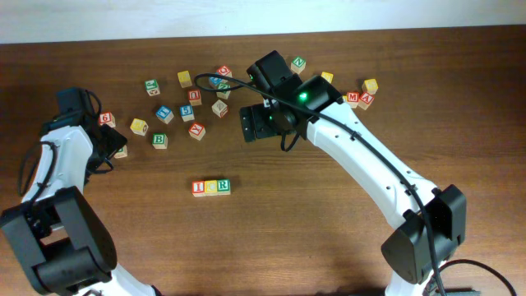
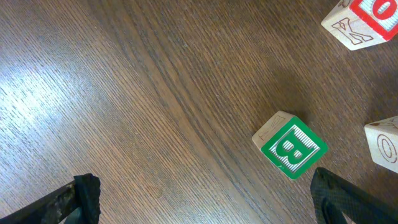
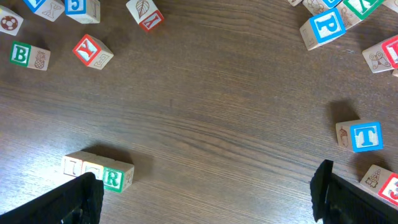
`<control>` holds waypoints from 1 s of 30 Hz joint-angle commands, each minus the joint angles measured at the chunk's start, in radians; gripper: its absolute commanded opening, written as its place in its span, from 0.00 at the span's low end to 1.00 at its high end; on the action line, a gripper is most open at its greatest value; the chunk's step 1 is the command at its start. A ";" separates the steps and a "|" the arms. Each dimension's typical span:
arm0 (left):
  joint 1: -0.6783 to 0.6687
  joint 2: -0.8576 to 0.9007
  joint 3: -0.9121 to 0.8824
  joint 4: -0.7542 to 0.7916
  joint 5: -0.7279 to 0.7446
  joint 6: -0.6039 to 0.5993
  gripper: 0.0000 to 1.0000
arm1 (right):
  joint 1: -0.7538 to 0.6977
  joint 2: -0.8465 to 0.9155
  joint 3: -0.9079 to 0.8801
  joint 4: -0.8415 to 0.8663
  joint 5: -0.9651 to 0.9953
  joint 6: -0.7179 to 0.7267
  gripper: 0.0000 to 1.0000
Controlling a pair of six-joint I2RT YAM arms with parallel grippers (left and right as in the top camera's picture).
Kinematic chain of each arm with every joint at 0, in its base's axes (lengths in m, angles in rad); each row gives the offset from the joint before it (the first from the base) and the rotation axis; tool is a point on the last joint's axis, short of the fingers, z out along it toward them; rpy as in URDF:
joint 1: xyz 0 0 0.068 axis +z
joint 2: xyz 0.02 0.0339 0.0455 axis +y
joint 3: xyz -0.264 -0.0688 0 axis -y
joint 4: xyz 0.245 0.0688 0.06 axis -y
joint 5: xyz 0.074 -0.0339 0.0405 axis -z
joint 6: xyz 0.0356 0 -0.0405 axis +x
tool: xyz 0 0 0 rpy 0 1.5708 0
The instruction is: Spell out ICRA
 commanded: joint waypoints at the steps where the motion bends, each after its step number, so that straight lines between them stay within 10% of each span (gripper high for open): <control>1: 0.002 -0.022 -0.004 -0.001 -0.003 -0.003 0.99 | -0.003 -0.011 0.017 -0.001 0.012 0.000 0.98; 19: 0.002 -0.022 -0.004 -0.001 -0.003 -0.003 0.99 | -0.005 -0.011 0.017 0.009 0.024 -0.006 0.99; 20: 0.002 -0.022 -0.004 -0.001 -0.003 -0.003 0.99 | -0.010 -0.011 0.017 0.031 0.037 -0.021 0.92; 22: 0.002 -0.022 -0.004 -0.001 -0.003 -0.003 0.99 | -0.037 -0.011 0.017 0.097 0.040 -0.052 0.18; 23: 0.002 -0.022 -0.004 -0.001 -0.003 -0.003 0.99 | -0.062 -0.011 0.017 0.133 0.039 -0.052 0.04; 30: 0.002 -0.022 -0.004 -0.001 -0.003 -0.003 0.99 | -0.223 0.012 0.017 0.245 0.175 -0.052 0.04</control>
